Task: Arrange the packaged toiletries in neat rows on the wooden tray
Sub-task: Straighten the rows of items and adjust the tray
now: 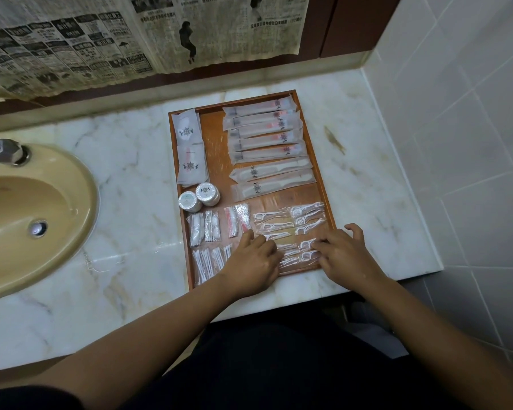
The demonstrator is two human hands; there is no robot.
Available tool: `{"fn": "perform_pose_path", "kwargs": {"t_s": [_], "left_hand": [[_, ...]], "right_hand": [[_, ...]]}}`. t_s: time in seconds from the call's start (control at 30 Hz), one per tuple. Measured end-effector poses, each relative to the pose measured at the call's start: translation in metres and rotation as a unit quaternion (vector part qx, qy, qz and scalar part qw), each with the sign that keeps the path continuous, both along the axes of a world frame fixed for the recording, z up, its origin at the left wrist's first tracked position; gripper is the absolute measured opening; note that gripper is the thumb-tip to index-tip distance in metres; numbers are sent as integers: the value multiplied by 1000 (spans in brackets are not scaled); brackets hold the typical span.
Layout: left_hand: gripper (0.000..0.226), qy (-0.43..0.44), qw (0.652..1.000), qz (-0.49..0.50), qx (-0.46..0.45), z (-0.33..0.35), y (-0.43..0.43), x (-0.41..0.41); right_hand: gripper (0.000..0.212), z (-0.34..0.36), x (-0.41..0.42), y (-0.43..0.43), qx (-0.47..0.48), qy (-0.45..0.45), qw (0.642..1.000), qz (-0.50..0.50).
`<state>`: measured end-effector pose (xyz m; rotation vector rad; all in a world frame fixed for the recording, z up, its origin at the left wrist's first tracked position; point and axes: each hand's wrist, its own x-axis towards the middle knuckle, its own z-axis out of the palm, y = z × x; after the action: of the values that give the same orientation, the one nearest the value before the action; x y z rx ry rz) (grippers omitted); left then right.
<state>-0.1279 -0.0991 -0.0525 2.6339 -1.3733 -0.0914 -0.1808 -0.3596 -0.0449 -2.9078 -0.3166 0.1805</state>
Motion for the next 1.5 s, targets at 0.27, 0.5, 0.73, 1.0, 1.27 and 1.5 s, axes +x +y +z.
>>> {"fn": "perform_pose_path", "kwargs": {"t_s": [0.27, 0.5, 0.73, 1.0, 1.27, 1.5], "left_hand": [[25, 2, 999, 48, 5, 4, 1, 7], [25, -15, 999, 36, 6, 0, -6, 12], [31, -7, 998, 67, -6, 2, -6, 15], [43, -10, 993, 107, 43, 6, -6, 22], [36, -19, 996, 84, 22, 2, -7, 10], [40, -11, 996, 78, 35, 0, -13, 9]], "right_hand": [[28, 9, 13, 13, 25, -37, 999, -31], [25, 2, 12, 12, -9, 3, 1000, -23], [25, 9, 17, 18, -6, -26, 998, -48], [33, 2, 31, 26, -10, 7, 999, -44], [31, 2, 26, 25, -32, 14, 998, -47], [29, 5, 28, 23, -37, 16, 998, -57]]}}
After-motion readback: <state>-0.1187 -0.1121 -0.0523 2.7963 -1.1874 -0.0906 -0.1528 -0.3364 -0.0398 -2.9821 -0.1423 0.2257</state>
